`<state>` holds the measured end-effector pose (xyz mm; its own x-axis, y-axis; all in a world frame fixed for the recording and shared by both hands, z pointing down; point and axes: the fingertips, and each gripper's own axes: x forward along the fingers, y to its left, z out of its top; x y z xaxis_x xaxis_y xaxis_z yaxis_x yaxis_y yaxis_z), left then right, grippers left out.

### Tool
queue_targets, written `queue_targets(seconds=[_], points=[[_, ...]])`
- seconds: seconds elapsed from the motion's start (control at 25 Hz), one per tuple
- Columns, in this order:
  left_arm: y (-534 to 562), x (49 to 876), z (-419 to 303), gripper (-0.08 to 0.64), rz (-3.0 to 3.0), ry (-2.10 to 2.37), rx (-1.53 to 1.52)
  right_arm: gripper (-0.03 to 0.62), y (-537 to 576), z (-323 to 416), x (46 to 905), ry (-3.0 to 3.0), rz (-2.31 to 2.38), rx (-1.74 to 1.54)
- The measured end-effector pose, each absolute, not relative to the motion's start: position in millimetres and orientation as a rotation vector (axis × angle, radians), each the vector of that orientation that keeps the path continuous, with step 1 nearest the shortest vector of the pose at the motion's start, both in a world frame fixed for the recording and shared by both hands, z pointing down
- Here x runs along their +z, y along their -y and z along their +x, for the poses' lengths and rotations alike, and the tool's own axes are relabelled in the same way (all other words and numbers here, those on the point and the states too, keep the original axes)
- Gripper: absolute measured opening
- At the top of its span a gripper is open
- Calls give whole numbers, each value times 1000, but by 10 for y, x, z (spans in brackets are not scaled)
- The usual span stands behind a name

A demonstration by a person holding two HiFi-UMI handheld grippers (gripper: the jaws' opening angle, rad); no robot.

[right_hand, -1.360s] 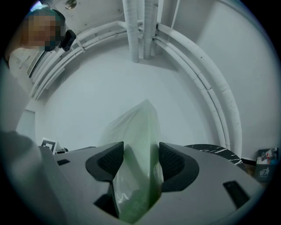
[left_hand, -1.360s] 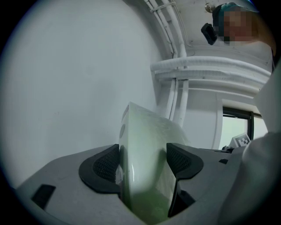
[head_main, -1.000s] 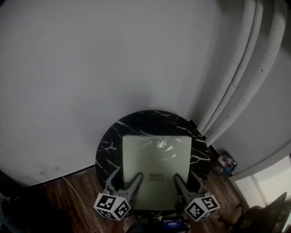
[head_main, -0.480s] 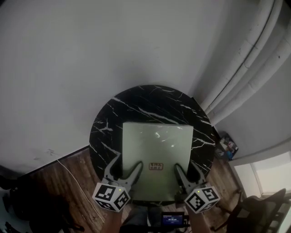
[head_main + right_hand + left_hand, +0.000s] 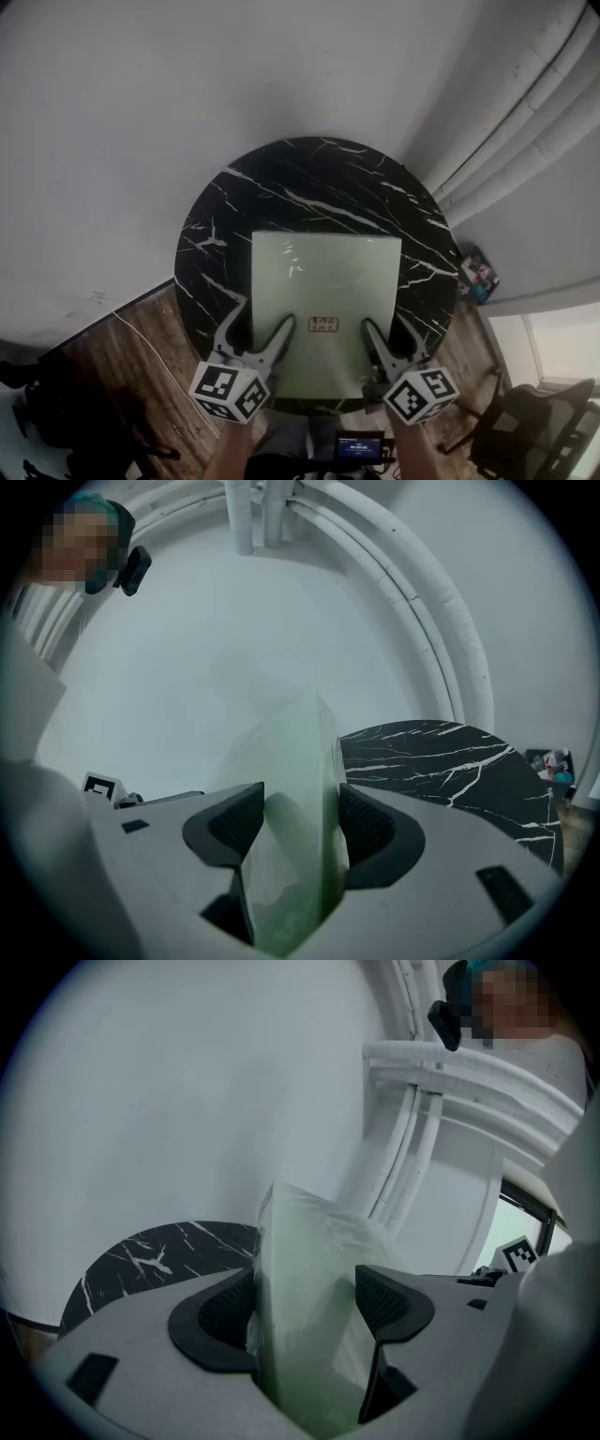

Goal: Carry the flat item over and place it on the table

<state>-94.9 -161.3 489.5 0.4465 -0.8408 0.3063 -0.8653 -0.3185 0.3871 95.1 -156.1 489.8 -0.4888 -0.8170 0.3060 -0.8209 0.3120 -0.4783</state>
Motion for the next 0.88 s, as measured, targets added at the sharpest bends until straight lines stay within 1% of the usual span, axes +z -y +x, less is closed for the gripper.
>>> queue_targets(seconds=[0.88], points=[[2002,5721,-953,342,2117,1325,146,218,1874,938,5649,2375,1608,1033]])
